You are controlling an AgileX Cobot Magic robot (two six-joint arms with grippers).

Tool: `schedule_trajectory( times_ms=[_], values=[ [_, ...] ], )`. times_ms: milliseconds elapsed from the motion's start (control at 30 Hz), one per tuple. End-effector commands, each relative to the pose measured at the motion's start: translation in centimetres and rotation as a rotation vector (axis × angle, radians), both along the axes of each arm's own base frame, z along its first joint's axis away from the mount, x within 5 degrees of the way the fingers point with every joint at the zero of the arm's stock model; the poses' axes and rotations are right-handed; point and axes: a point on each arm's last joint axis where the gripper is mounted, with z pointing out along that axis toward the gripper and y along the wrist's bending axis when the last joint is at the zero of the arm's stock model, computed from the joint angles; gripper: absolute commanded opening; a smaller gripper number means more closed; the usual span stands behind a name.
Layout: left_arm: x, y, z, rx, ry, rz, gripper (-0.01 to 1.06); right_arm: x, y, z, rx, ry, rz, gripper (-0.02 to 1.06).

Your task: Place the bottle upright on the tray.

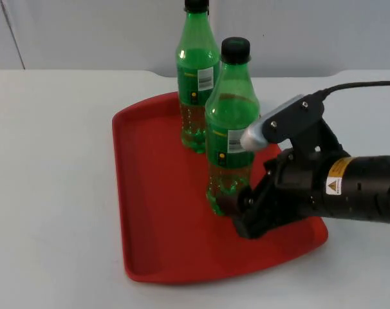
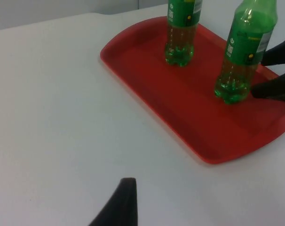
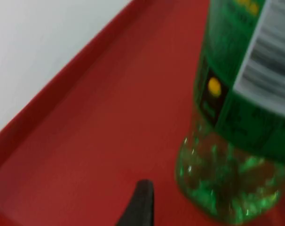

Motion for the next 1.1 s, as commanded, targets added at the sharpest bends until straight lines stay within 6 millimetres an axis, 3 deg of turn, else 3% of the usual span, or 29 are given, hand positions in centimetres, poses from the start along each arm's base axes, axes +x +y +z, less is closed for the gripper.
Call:
schedule_trajectory(
  times_ms=[0, 200, 667, 1067],
  values=[
    [0.0, -0.1, -0.1, -0.008, 0.003, -0.013, 1.05, -0.2, -0.3, 0.6, -0.013, 0.04, -0.006, 0.8],
    [0.0, -0.1, -0.1, -0.008, 0.003, -0.013, 1.05, -0.8, -0.9, 2.0, -0.063, 0.119, -0.027, 0.8],
    [0.0, -0.1, -0.1, -0.008, 0.003, -0.013, 1.05, -4.6, -4.3, 9.8, -0.136, 0.316, -0.126, 0.8],
    [0.0, -0.1, -0.1, -0.008, 0.003, -0.013, 1.05, -7.5, -6.2, 14.5, -0.044, 0.362, -0.158, 0.8]
  ],
)
